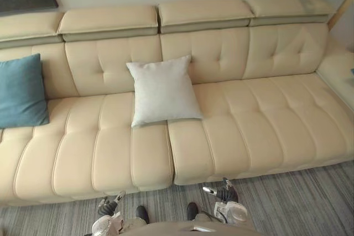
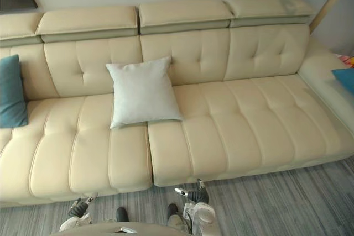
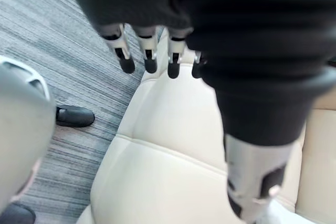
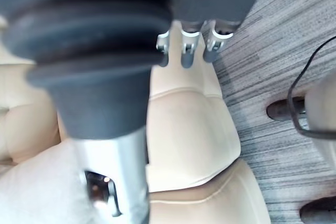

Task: Pick up cushions and gather them together orderly.

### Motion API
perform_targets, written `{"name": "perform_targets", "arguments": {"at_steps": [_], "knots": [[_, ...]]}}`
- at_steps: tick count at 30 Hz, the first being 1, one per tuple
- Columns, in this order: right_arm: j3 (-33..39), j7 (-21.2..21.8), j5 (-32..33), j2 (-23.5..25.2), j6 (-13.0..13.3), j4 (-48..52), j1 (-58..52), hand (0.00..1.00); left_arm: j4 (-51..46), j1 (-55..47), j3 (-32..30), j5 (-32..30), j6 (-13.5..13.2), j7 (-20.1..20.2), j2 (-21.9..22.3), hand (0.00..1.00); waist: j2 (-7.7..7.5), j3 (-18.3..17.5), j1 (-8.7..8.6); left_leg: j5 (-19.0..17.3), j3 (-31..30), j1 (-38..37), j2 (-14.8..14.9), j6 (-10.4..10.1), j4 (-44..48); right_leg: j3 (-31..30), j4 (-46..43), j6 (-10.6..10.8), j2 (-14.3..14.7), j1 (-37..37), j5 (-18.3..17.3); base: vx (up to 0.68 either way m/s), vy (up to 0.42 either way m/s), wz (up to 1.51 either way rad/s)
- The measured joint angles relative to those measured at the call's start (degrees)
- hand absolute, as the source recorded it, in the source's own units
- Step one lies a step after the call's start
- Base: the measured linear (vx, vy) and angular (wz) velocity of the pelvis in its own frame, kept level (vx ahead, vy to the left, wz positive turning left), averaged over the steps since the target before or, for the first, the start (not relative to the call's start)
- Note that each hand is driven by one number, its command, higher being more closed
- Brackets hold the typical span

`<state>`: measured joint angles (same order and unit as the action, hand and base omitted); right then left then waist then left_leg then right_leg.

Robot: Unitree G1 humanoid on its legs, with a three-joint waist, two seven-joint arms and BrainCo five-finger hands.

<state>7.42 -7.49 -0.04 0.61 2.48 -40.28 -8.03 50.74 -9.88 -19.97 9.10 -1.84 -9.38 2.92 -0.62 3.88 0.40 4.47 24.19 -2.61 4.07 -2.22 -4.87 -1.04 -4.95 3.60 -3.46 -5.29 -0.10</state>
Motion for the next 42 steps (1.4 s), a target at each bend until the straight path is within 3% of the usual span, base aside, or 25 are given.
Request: {"name": "perform_targets", "arguments": {"at_steps": [3, 4, 5, 6, 7, 8, 9, 10, 11, 12, 13, 14, 15, 17, 19, 20, 21, 22, 23, 25, 26, 29, 31, 35, 42], "knots": [[-0.14, 0.01, -0.64, 0.02, -0.43, -1.93, 0.90, 0.00, 0.51, 0.13, -0.34, -0.48, 0.11, -0.53, -0.68, 0.00, -0.96, 0.39, -0.02, -0.42, 1.22, -0.26, -0.60, 0.90, 0.38, -0.41, -0.44, 0.94, -0.59, -0.56, 0.19, -0.02, 0.035, -0.21], [-0.07, 0.01, -0.65, 0.26, -0.50, -2.12, 0.73, 0.00, 0.47, 0.05, -0.63, -0.47, 0.17, -0.76, -0.74, 0.00, -0.28, 0.04, 0.03, 0.21, 1.73, -0.11, -0.46, 2.26, 0.38, 1.98, -0.53, 1.83, -1.58, -0.64, -1.32, 0.00, 0.000, 0.00], [0.01, 0.01, -0.65, -0.21, -0.48, -2.70, 0.98, 0.00, 0.39, -0.08, -0.80, -0.46, 0.33, -0.97, -0.68, 0.00, 0.40, -0.11, 0.26, 0.20, 2.34, 1.06, 0.54, 2.97, 0.41, 4.60, -4.08, 0.64, -2.04, -1.65, -3.75, -0.03, 0.026, -0.05], [-0.08, 0.01, -0.68, -0.21, -0.49, -3.59, 1.68, 0.00, 0.32, -0.02, -1.56, -0.47, 0.39, -1.10, -0.58, 0.00, 0.72, -0.05, 0.54, -0.12, 2.43, 2.06, 1.52, 3.58, 1.56, 6.01, -11.16, -0.99, -2.50, -4.41, -5.42, -0.01, -0.016, 0.04], [-0.25, 0.14, -0.70, 0.37, -0.47, -3.92, 2.05, 0.00, 0.32, 0.27, -2.80, -0.44, 0.60, -1.53, -1.09, 0.00, 0.24, -0.09, 0.52, -0.78, 1.28, 3.81, 2.92, 3.55, 4.71, 7.84, -27.19, -1.35, -4.27, -8.48, -7.76, 0.01, -0.081, 0.27], [-0.27, 0.19, -0.74, 0.46, -0.40, -4.32, 1.97, 0.00, 0.33, 0.02, -3.18, -0.43, 0.64, -1.71, -1.79, 0.00, -0.22, -0.21, 0.39, -0.87, -0.03, 4.90, 3.23, 3.33, 6.88, 8.53, -35.45, -0.55, -6.60, -8.64, -8.25, 0.02, -0.149, 0.54], [-0.27, 0.34, -0.84, 0.53, -0.35, -5.86, 1.86, 0.00, 0.22, -0.42, -3.75, -0.42, 0.67, -1.77, -2.75, 0.00, -2.08, -1.08, 0.25, -1.34, -1.12, 6.25, 2.87, 3.01, 9.22, 7.99, -38.11, -0.34, -9.34, -7.47, -3.04, 0.00, -0.133, 0.46], [-0.17, 0.62, -0.86, 0.55, -0.43, -6.66, 1.73, 0.00, 0.35, -0.39, -4.35, -0.41, 0.70, -1.76, -3.65, 0.00, -3.15, -1.25, 0.87, -2.02, -1.85, 6.80, 2.08, 2.33, 10.56, 7.76, -36.86, 2.25, -9.48, -7.16, -3.63, -0.03, -0.135, -0.01], [0.17, 0.88, -0.92, -0.64, -0.33, -7.60, 2.52, 0.00, 2.20, 0.35, -4.84, -0.39, 1.23, -1.71, -2.91, 0.00, -2.97, -1.52, 2.60, -4.33, -6.32, 7.38, 1.14, 0.96, 11.16, 8.22, -31.86, 2.89, -7.36, -5.56, -3.49, -0.05, -0.006, -0.58], [0.87, 0.85, -1.02, -2.30, -0.38, -8.50, 4.22, 0.00, 3.09, -0.32, -4.91, -0.29, 1.69, -1.76, -1.65, 0.00, 0.43, -2.25, 3.28, -2.70, -9.53, 8.37, 1.43, 3.29, 9.07, 6.87, -26.20, 2.33, -4.40, -1.89, -5.68, -0.08, 0.030, -0.71], [1.02, 0.85, -1.25, -2.42, -0.54, -8.80, 4.81, 0.00, 3.18, -0.71, -5.00, -0.29, 1.73, -1.77, -1.40, 0.00, 0.32, -1.92, 3.24, -1.98, -8.60, 8.78, 1.50, 3.04, 8.83, 6.61, -28.36, 1.72, -4.79, -1.66, -7.29, -0.10, 0.075, -0.53], [0.10, 0.83, -1.50, -2.00, -0.47, -9.83, 6.97, 0.00, 3.36, -0.23, -4.92, -0.16, 1.77, -2.18, -2.70, 0.00, -1.71, -1.43, 2.63, -0.23, -7.16, 10.75, 0.39, 3.50, 9.41, 6.46, -26.60, 1.56, -5.47, 0.81, -10.67, -0.12, -0.054, -0.42], [-0.46, 0.99, -1.49, -2.00, -0.76, -10.85, 8.38, 0.00, 3.49, 0.84, -4.60, -0.01, 1.79, -2.50, -3.44, 0.00, -2.75, -0.61, 3.12, -0.20, -6.40, 12.64, 0.61, 3.41, 10.97, 6.91, -20.46, 1.40, -5.05, 2.66, -12.28, -0.18, -0.134, -0.49], [-0.47, 0.82, -1.43, -2.26, -1.14, -10.36, 10.70, 0.00, 3.94, 2.72, -3.46, 0.91, 1.81, -2.67, -3.92, 0.00, -2.07, 0.63, 3.20, 0.22, -6.31, 15.87, 1.62, 2.71, 12.81, 8.19, -9.82, 1.28, -3.61, 5.74, -12.36, -0.22, -0.122, -0.37], [-0.36, 0.76, -1.42, -4.05, -1.19, -10.21, 11.51, 0.00, 3.90, 4.25, -0.56, 0.96, 1.79, -2.64, -2.68, 0.00, 1.84, 3.99, 2.10, 0.91, -7.17, 15.24, 3.42, 1.48, 13.71, 8.95, -4.59, 1.40, -1.98, 9.36, -11.03, -0.29, -0.067, -0.03], [-0.35, 0.76, -1.42, -4.45, -1.33, -10.29, 11.00, 0.00, 3.97, 4.10, -0.04, 0.96, 1.80, -2.64, -2.39, 0.00, 2.22, 4.24, 2.05, 1.13, -7.13, 14.91, 3.77, 1.16, 13.56, 9.03, -4.49, 1.32, -1.59, 9.47, -10.95, -0.34, -0.067, 0.00], [-0.32, 0.69, -1.42, -5.13, -1.58, -10.29, 10.02, 0.00, 3.80, 3.34, 0.65, 1.04, 1.79, -2.67, -1.84, 0.00, 3.75, 3.99, 1.59, 2.06, -7.07, 14.02, 4.30, -0.31, 11.82, 9.03, -5.37, 1.02, -0.70, 9.15, -10.77, -0.31, -0.051, -0.08], [-0.16, 0.61, -1.41, -5.48, -1.60, -10.26, 9.41, 0.00, 3.82, 2.80, 1.65, 0.93, 1.81, -2.65, -1.94, 0.00, 3.72, 3.61, 0.99, 1.41, -7.10, 12.96, 3.92, -3.32, 9.25, 9.04, -5.66, 0.36, -1.29, 8.16, -10.27, -0.28, -0.031, -0.09], [0.07, 0.58, -1.38, -5.50, -1.54, -10.29, 9.28, 0.00, 3.81, 2.87, 1.83, 0.85, 1.81, -2.66, -2.03, 0.00, 3.48, 3.62, 0.89, 1.06, -7.07, 12.77, 3.59, -3.92, 8.77, 8.67, -5.75, 0.13, -1.60, 7.65, -9.97, -0.20, 0.005, -0.23], [1.72, 0.48, -1.37, -5.74, -1.51, -11.55, 9.20, 0.00, 3.82, 3.48, 1.57, 0.82, 1.78, -2.55, -2.21, 0.00, 3.17, 3.73, 1.14, -0.50, -8.24, 12.97, 3.11, -1.39, 15.99, 7.07, -6.29, -0.55, -2.41, 5.59, -9.34, -0.15, 0.026, -0.43], [2.76, 0.22, -1.37, -5.90, -1.57, -12.56, 9.16, 0.00, 3.83, 3.34, 1.33, 0.83, 1.77, -2.44, -2.20, 0.00, 2.77, 3.75, 1.02, -4.37, -8.79, 11.65, 2.36, 0.32, 19.60, 5.29, -6.27, -0.30, -2.69, 4.77, -8.77, -0.12, 0.046, -0.56], [4.74, -0.63, -1.37, -5.49, -1.69, -12.85, 7.99, 0.00, 4.01, 2.41, -0.35, 0.82, 1.80, -2.29, -2.24, 0.00, 2.09, 4.09, 1.17, -13.35, -10.17, 7.16, 1.89, -1.12, 23.53, -0.77, -5.85, 0.54, -2.48, 2.61, -6.66, -0.09, 0.104, -0.94], [6.16, -0.61, -1.37, -5.47, -2.00, -13.00, 6.83, 0.00, 4.06, 1.98, -1.32, 0.79, 1.85, -2.09, -2.06, 0.00, 2.01, 3.85, 1.04, -15.53, -11.27, 4.81, 0.42, -1.74, 21.64, -4.54, -5.09, 1.19, -1.97, 2.05, -5.37, -0.08, 0.163, -1.01], [8.65, -0.63, -1.17, -2.61, -2.95, -14.81, 4.71, 0.00, 4.43, 1.21, -0.98, 0.76, 1.89, -1.54, -4.02, 0.00, -1.08, 1.79, -0.53, -14.15, -7.79, 3.62, -1.87, -2.14, 14.03, -5.69, -0.54, 0.41, -3.07, -0.41, 0.51, -0.07, 0.109, -0.67], [9.61, -0.67, -0.23, -2.00, -2.73, -14.05, 4.31, 0.00, 6.22, 3.60, 1.69, -1.15, 2.19, -1.40, -3.35, 0.00, -0.72, 1.33, -1.36, -13.89, -4.60, 1.36, -2.49, -2.32, 11.76, -7.72, 1.23, 0.01, -1.95, -1.18, 3.12, -0.01, 0.006, -0.43]]}}
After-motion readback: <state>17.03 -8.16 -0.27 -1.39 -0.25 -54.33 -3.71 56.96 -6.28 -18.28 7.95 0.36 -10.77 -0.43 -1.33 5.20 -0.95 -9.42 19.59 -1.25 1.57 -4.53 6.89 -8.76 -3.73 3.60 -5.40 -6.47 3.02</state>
